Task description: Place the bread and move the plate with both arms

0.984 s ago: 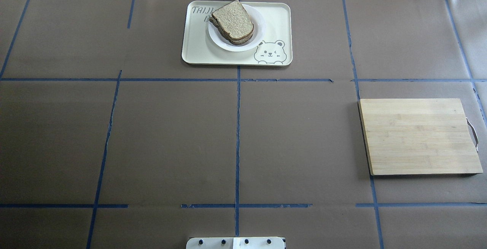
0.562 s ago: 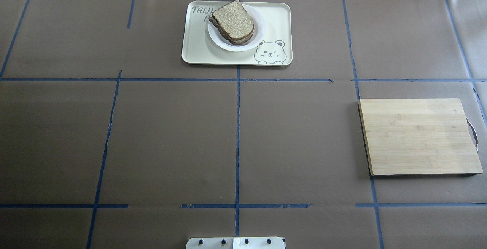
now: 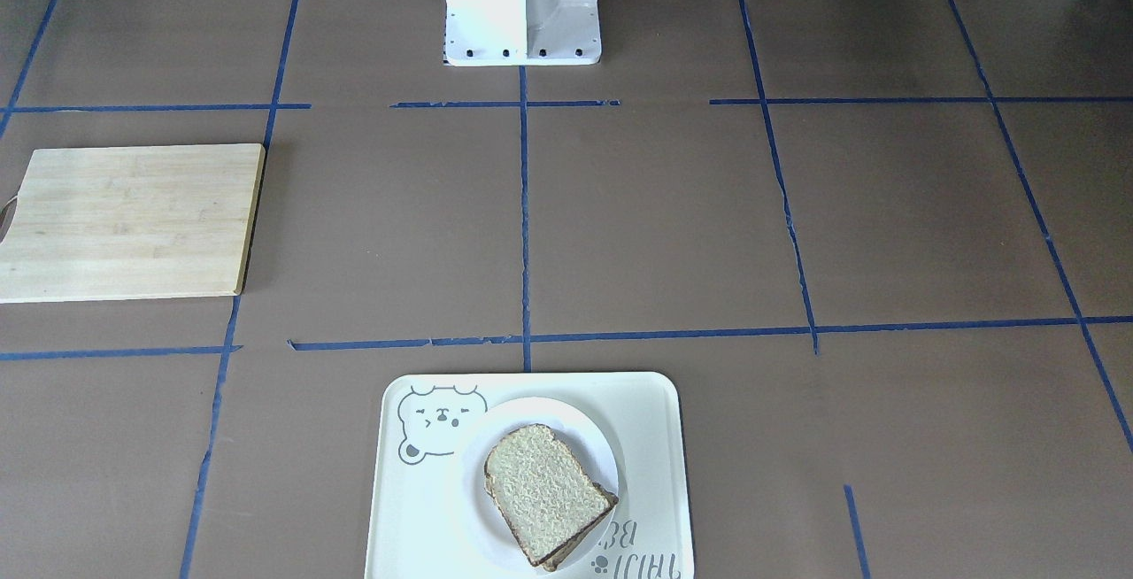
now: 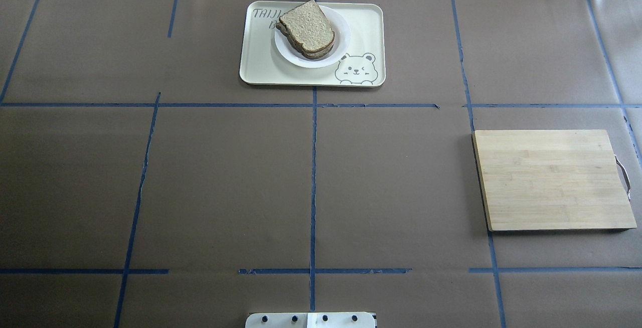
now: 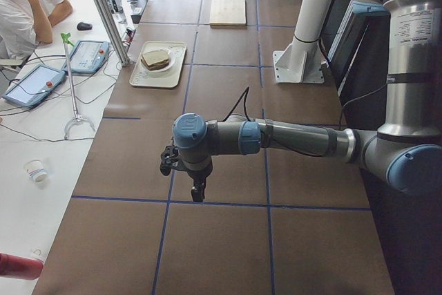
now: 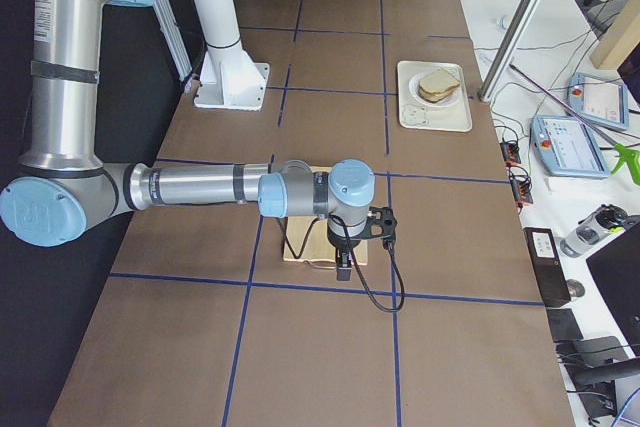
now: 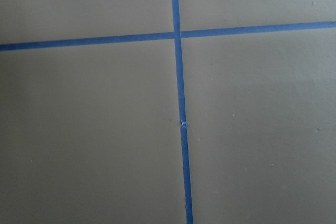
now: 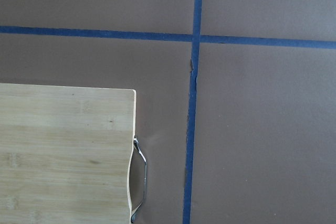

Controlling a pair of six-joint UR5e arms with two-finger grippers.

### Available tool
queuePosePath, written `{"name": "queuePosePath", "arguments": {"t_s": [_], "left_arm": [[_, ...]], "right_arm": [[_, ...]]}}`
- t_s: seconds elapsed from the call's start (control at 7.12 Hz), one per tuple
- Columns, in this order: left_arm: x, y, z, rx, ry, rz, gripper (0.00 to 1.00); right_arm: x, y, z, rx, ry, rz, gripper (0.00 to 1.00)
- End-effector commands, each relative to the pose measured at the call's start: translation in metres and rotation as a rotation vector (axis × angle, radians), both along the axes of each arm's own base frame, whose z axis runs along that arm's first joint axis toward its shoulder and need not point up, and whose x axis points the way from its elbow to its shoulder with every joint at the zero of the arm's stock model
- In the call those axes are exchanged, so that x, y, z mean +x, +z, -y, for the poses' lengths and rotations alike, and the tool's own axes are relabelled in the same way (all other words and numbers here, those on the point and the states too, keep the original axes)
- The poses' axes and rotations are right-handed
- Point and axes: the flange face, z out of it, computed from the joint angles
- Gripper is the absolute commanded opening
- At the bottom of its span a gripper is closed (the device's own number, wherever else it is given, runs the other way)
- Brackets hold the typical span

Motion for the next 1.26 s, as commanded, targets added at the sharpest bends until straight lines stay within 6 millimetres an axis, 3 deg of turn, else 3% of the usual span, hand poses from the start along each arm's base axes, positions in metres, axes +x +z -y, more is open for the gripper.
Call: {"name": "queuePosePath", "arguments": {"t_s": [0.0,0.28,0.56,0.7,1.12], "left_arm": [[0.000,0.002,-0.001,0.009,0.000,0.001,1.00],[0.000,0.010,0.000,0.012,0.003,0.006,1.00],[0.000,0.014,0.001,0.009,0.002,0.003,1.00],[0.000,0.003,0.002,0.031,0.003,0.003,1.00],[0.000,0.003,0.002,0.034,0.005,0.003,1.00]], "right_arm": [[-0.001,0.002,-0.006,-0.011,0.001,0.027,1.00],[-0.001,-0.003,0.001,-0.008,0.010,0.017,1.00],[0.006,0.008,0.001,-0.001,0.006,-0.090,1.00],[0.006,0.009,0.000,-0.011,0.008,-0.082,1.00],[0.001,0.007,-0.003,-0.027,0.010,-0.022,1.00]]}}
